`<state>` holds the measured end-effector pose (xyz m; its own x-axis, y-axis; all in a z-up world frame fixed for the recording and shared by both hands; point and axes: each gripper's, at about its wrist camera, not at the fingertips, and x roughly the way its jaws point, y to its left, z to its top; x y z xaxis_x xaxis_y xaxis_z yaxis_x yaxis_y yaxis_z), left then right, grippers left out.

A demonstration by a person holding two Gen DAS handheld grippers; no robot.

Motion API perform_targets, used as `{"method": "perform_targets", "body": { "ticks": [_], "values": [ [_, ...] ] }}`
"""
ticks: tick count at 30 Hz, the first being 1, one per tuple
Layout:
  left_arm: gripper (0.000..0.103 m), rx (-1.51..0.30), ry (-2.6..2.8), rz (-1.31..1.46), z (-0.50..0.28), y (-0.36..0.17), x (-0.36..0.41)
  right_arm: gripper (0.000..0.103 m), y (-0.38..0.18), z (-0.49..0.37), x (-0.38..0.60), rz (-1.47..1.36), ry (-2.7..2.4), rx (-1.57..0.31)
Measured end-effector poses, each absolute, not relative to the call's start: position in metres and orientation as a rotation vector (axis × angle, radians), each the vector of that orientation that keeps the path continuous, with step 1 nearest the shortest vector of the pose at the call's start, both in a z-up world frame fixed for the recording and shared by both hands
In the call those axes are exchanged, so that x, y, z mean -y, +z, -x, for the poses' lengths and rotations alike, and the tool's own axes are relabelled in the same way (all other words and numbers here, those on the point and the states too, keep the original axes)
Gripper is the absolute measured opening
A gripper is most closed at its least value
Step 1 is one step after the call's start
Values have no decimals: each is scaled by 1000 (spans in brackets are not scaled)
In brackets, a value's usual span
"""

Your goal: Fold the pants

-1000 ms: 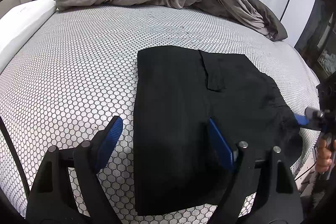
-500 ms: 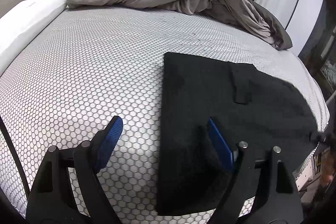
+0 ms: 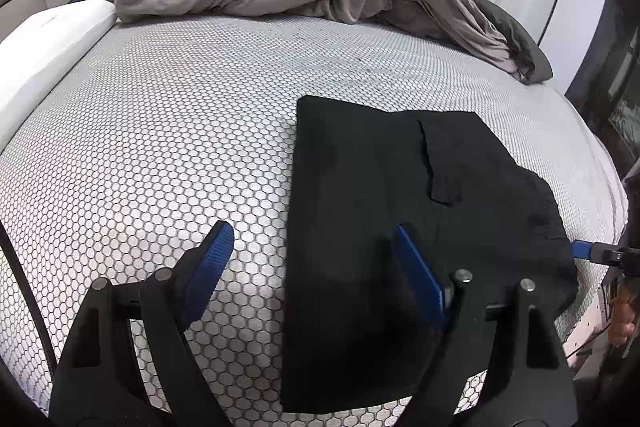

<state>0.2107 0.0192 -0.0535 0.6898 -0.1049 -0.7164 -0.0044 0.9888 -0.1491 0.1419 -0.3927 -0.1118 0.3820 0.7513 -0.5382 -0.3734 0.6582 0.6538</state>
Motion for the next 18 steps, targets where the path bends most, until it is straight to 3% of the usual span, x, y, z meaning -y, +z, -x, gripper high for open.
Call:
{"method": "perform_targets", "body": {
  "ticks": [9,10,11,18],
  "values": [
    [80,-810,-59,139,-211,-54,-23,40,-107,-141,362,-471,818,-927],
    [80,-811,-57,142,-211,-54,-24,28,-109,-141,356,-433,785,-934],
    [80,-813,-55,142,-211,-54,-25,5,-111,-142,351,-397,764,-947],
    [80,-811,-46,146,-208,-54,-30,4,-82,-116,352,-318,828,-878]
  ]
}}
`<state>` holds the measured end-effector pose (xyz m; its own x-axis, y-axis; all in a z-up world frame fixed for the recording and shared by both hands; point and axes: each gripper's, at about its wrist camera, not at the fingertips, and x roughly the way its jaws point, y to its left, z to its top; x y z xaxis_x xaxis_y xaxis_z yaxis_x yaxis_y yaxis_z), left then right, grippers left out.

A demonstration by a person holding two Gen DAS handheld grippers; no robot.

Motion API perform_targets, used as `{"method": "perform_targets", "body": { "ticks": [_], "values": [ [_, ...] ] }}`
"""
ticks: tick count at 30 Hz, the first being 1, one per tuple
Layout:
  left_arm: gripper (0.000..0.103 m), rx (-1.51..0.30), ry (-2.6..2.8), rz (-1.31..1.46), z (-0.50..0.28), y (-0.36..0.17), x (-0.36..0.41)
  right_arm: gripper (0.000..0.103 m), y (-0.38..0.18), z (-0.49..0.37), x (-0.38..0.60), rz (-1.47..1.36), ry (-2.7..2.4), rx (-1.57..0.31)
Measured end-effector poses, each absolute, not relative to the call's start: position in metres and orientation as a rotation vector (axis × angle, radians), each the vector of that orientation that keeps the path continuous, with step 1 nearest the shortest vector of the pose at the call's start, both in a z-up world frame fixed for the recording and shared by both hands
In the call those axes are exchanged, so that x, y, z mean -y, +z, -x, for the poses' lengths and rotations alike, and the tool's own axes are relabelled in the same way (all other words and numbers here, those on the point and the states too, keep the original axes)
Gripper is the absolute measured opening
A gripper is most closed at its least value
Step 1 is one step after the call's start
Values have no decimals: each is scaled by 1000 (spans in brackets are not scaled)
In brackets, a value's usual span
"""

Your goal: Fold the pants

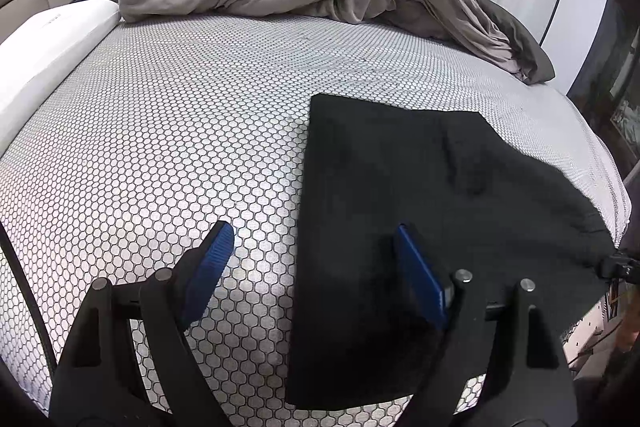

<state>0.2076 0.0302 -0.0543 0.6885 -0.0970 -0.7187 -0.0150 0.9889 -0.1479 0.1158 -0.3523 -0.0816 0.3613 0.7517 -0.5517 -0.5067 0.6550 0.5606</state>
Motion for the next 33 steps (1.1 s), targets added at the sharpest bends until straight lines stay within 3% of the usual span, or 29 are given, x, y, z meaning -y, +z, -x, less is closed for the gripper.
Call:
{"method": "perform_targets", "body": {
  "ticks": [6,9,10,12,13,14,17,23,29,33],
  "values": [
    [80,-850,-47,142,-212,-63,-31,4,-122,-133,342,-227,699,-1016],
    [80,-867,-65,129,-214,-67,-28,8,-113,-130,340,-208,728,-1008],
    [80,-874,-73,125,-214,-68,-28,13,-107,-128,343,-220,740,-980],
    [80,-898,-92,128,-215,-74,-27,37,-95,-128,355,-250,689,-910],
    [80,-915,-105,135,-215,-77,-27,57,-93,-130,361,-263,630,-881],
    [80,-943,-130,148,-215,-80,-26,61,-96,-135,366,-275,559,-871],
    [65,-987,-224,184,-207,-84,-20,61,-117,-153,364,-305,494,-936],
    [66,-973,-236,77,-181,-76,-4,61,-98,-158,366,-236,413,-849],
    [66,-694,-230,-62,-153,-39,14,61,-73,-135,298,-64,516,-723],
    [66,-756,-409,-124,-163,-63,59,61,-89,-136,229,48,587,-739]
  ]
}}
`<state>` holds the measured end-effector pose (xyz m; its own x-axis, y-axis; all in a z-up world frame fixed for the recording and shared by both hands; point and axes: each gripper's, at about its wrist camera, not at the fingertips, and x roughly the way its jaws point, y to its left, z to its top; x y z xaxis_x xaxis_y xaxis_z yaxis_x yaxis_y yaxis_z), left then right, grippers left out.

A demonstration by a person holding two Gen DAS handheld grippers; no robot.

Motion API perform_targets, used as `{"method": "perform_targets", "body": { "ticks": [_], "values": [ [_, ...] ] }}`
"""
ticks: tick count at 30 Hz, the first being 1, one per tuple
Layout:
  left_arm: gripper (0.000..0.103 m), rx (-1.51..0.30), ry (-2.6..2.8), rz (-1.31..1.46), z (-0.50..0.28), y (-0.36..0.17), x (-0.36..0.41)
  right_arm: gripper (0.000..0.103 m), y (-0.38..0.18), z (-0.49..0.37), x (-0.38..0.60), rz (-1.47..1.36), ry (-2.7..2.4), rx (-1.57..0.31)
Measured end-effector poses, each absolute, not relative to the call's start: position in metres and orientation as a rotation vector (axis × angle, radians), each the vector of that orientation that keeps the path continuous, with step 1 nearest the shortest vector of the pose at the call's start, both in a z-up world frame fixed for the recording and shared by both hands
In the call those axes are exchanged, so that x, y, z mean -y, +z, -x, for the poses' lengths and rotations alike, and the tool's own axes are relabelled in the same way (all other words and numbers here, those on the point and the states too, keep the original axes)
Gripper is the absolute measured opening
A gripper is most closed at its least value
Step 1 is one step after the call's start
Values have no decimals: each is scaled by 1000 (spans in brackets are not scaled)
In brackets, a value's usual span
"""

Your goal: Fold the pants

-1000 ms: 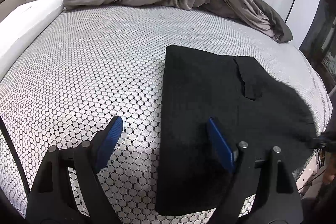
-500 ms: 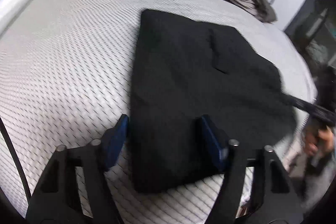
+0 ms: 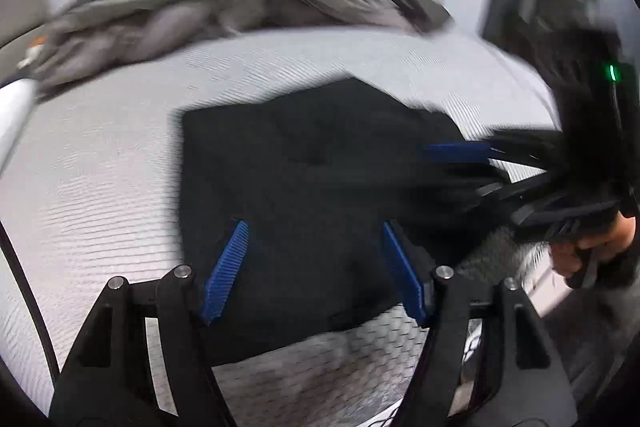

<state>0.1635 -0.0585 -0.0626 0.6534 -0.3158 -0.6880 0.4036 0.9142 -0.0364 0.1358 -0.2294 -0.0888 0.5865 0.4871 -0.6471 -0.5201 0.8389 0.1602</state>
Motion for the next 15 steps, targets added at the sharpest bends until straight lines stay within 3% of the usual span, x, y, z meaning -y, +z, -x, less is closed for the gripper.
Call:
{"method": "perform_targets", "body": {
  "ticks": [3,7,12,15],
  "values": [
    [63,-813,-399,-195,-180,-93,74,59,-119,-150,201,142,569,-811],
    [64,-805,-411,-216,-173,-94,60,59,-126,-146,221,287,517,-783],
    [65,-831,-377,-154,-169,-78,27,57,-112,-137,272,203,531,-781],
    [65,-750,-368,-110,-167,-57,22,63,-100,-140,275,121,532,-737]
  ]
}}
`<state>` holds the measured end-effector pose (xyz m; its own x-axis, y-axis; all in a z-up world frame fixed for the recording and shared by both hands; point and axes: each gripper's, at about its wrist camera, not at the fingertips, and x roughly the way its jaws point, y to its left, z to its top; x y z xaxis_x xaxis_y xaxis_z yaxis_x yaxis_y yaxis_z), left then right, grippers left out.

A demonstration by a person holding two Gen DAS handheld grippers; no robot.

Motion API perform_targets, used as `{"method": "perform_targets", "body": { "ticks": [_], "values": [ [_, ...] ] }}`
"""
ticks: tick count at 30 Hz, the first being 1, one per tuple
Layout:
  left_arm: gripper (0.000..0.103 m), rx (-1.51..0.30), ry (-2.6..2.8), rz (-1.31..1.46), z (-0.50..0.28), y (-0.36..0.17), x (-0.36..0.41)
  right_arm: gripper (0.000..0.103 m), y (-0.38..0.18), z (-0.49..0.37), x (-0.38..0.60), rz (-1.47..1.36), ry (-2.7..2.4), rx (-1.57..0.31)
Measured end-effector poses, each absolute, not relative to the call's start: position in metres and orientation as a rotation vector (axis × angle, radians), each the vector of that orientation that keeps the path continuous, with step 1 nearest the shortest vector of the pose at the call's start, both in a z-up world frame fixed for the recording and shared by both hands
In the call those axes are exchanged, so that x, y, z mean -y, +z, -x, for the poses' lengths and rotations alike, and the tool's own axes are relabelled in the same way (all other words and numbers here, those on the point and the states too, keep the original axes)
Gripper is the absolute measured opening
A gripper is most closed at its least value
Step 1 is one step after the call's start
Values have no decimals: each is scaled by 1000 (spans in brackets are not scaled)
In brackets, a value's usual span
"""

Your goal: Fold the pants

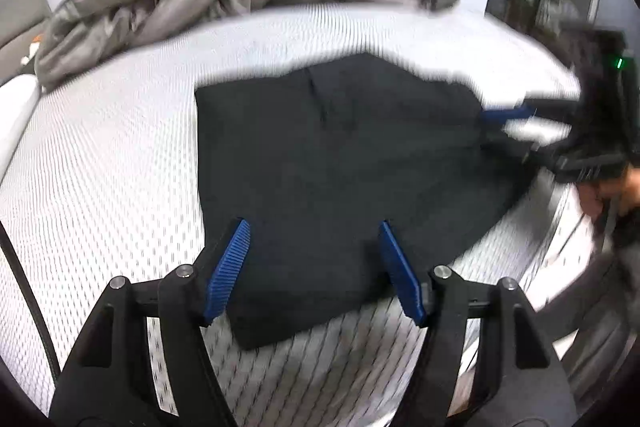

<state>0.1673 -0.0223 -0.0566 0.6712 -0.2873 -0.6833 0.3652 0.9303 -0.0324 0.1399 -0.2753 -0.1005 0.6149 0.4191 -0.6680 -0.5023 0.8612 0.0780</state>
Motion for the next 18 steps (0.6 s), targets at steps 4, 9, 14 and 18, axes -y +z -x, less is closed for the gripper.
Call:
{"method": "perform_targets", "body": {
  "ticks": [4,9,14,18],
  "values": [
    [65,-780,-348,-84,-205,-61,37,63,-98,-157,241,94,532,-717],
    [65,-827,-363,-176,-220,-88,50,60,-127,-177,209,277,508,-800],
    [66,-847,-363,-143,-202,-76,28,58,-118,-168,251,275,508,-814],
    [66,-780,-344,-97,-205,-50,23,58,-102,-168,252,190,545,-810]
  ]
}}
